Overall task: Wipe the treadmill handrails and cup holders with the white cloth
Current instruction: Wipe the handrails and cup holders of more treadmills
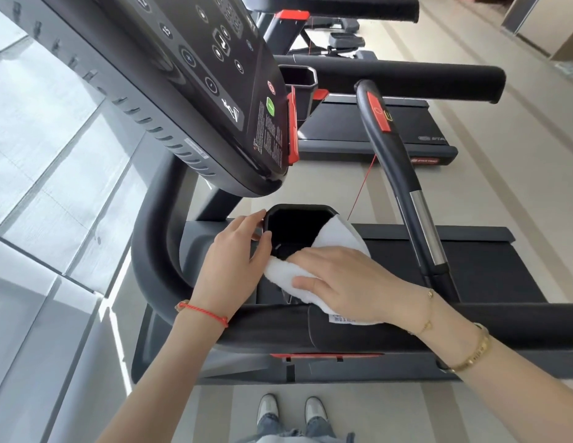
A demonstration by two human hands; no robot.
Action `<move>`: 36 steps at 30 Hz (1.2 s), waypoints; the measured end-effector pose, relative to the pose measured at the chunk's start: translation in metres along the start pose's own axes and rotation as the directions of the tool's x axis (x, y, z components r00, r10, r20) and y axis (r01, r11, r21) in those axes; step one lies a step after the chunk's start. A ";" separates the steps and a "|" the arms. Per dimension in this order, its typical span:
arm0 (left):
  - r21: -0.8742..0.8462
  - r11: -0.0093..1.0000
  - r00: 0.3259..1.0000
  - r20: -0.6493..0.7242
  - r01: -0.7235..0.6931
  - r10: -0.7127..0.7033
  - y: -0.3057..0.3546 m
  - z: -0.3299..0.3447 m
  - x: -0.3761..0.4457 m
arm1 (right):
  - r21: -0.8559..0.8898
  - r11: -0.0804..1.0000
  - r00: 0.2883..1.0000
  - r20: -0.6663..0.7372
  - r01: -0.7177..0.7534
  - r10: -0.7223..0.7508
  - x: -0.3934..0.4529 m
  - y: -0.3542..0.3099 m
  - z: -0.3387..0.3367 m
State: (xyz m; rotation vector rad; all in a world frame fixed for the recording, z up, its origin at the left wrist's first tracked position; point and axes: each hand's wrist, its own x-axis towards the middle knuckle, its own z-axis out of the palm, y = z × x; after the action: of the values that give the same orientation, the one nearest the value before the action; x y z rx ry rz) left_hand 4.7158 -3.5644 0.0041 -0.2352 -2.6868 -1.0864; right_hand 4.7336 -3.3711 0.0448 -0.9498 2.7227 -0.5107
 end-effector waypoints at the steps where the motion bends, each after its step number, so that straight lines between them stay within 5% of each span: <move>1: 0.006 1.000 1.000 0.001 -0.007 0.007 0.000 0.000 0.000 | 0.008 1.000 1.000 -0.008 0.015 -0.015 -0.006 0.004 -0.001; 7: 0.018 1.000 1.000 0.014 -0.007 0.006 0.000 -0.002 0.000 | 0.200 0.979 0.997 -0.068 0.044 -0.031 -0.028 0.030 -0.012; 10: 0.010 1.000 1.000 0.014 -0.001 0.001 0.001 -0.002 0.000 | 0.455 0.890 0.951 -0.278 0.006 0.135 -0.021 0.035 -0.020; 13: 0.005 1.000 1.000 0.010 0.002 -0.002 0.001 -0.002 -0.001 | 0.373 0.928 0.863 -0.476 0.024 0.169 0.003 0.040 -0.027; 20: -0.004 1.000 1.000 0.018 0.007 -0.007 0.004 -0.003 -0.001 | -0.058 0.991 0.985 -0.132 -0.118 0.110 0.070 0.044 -0.010; 26: 0.000 1.000 0.999 0.040 0.025 -0.025 0.005 -0.004 -0.002 | 0.231 0.898 0.916 -0.058 -0.373 0.396 0.037 0.063 -0.011; 36: 0.047 0.996 0.997 0.026 -0.070 0.069 0.009 -0.009 -0.004 | 0.313 0.848 0.788 -0.330 -0.428 0.520 -0.015 0.027 -0.008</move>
State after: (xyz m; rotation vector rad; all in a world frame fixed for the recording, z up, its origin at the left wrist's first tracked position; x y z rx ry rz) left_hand 4.7227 -3.5642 0.0154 -0.3332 -2.7005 -1.0037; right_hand 4.7279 -3.3397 0.0433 -0.0697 3.0104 -0.9658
